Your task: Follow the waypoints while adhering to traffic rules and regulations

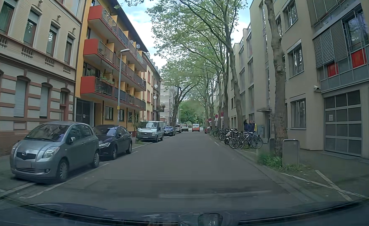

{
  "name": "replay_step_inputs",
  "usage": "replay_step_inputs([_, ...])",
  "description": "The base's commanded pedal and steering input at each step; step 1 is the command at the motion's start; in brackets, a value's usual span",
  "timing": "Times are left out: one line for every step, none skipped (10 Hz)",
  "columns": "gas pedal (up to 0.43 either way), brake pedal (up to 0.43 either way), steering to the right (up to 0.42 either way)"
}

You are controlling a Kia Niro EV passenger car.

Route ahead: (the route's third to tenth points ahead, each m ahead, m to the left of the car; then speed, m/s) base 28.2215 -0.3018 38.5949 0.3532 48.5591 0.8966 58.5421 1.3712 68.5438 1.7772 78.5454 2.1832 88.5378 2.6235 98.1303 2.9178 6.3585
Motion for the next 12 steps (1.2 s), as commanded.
replay_step_inputs([0.059, 0.0, 0.005])
replay_step_inputs([0.059, 0.0, 0.007])
replay_step_inputs([0.059, 0.0, 0.006])
replay_step_inputs([0.059, 0.0, 0.007])
replay_step_inputs([0.059, 0.0, 0.007])
replay_step_inputs([0.059, 0.0, 0.007])
replay_step_inputs([0.059, 0.0, 0.007])
replay_step_inputs([0.059, 0.0, 0.006])
replay_step_inputs([0.059, 0.0, 0.006])
replay_step_inputs([0.059, 0.0, 0.005])
replay_step_inputs([0.059, 0.0, 0.005])
replay_step_inputs([0.059, 0.0, 0.005])
